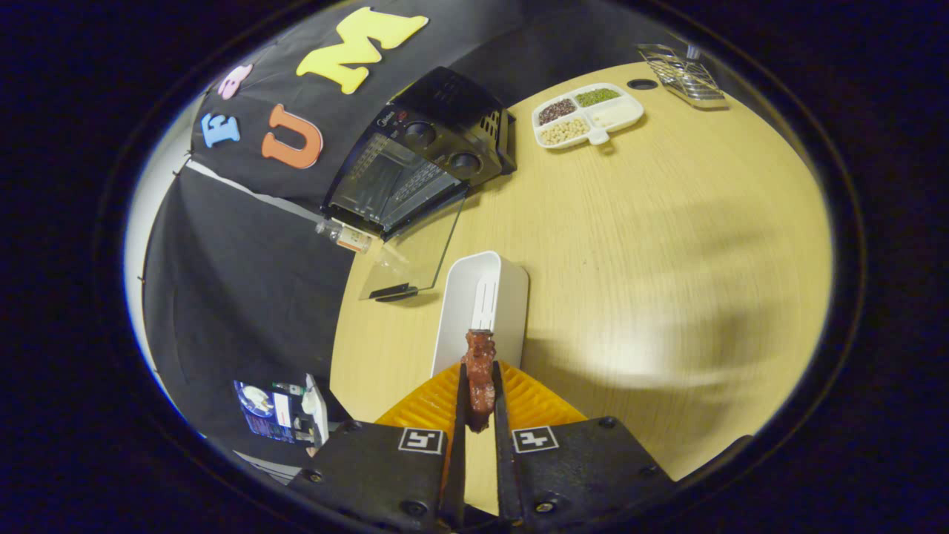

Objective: Open the toaster oven, put the food inside, and close the toaster oven door.

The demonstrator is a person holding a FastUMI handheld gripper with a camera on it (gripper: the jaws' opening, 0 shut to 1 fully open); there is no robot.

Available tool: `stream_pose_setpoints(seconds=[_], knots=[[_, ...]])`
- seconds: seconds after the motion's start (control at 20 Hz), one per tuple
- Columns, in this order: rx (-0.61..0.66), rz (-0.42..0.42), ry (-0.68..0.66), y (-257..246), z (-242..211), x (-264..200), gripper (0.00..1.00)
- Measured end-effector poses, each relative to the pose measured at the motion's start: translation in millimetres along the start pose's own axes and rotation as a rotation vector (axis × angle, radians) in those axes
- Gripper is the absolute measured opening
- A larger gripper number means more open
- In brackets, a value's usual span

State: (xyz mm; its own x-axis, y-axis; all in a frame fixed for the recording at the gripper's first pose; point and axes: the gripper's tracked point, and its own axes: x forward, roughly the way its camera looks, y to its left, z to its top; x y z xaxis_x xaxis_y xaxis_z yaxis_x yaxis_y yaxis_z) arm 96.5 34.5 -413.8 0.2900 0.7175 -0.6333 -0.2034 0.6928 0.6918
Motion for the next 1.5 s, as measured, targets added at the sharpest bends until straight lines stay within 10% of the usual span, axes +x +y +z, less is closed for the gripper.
stream_pose_setpoints(seconds=[0.65,1.5], knots=[[0.101,0.034,-0.227,91,39,-19,0.15],[0.506,0.185,-0.69,178,139,145,0.15]])
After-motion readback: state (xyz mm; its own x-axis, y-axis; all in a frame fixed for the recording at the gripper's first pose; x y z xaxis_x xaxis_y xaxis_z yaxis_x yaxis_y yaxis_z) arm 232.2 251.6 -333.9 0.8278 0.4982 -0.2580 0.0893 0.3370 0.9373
